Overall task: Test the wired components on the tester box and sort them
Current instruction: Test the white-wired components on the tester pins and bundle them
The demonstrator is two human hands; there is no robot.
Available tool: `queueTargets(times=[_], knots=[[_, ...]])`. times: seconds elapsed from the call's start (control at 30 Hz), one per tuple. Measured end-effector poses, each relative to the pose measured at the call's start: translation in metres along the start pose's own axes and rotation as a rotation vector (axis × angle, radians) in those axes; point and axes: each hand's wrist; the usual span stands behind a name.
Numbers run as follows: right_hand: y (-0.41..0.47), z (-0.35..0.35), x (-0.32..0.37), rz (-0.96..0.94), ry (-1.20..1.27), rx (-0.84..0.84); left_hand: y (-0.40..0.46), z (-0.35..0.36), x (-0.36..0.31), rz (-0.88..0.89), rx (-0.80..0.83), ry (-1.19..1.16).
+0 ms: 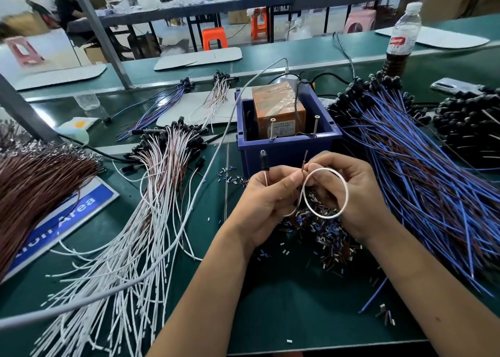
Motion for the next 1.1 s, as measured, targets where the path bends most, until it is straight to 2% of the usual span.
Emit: queueTargets(times=[0.3, 0.43, 0.63, 0.83, 1.1], knots=[[0.0014, 0.001, -0.0023, 0.074, 0.052, -0.061, 0.0006, 0.0059, -0.0005, 0.039, -0.035, 0.121], [0.004, 0.0044, -0.0019, 0.139, 0.199, -0.113, 0.0015, 0.006, 0.0022, 0.065, -0.036, 0.182], [0.0043, 0.0036, 0.0002, 0.193, 0.412, -0.013, 0.0002, 0.0029, -0.0002, 0.132, 0.057, 0.095], [0.0027, 0.0056, -0.0033, 0.13, 0.171, -0.006, 0.0012, 0.001, -0.0034, 0.09, -0.016, 0.054], [0.0029, -0.0009, -0.005, 0.122, 0.202, -0.022, 0.0022, 0.0042, -0.0017, 0.121, -0.021, 0.099]])
Point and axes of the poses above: each hand's wrist, its own y-axis towards the middle knuckle, its own z-axis out of the palm, x = y × z, and after that the axes turned 12 degrees about x, right-handed
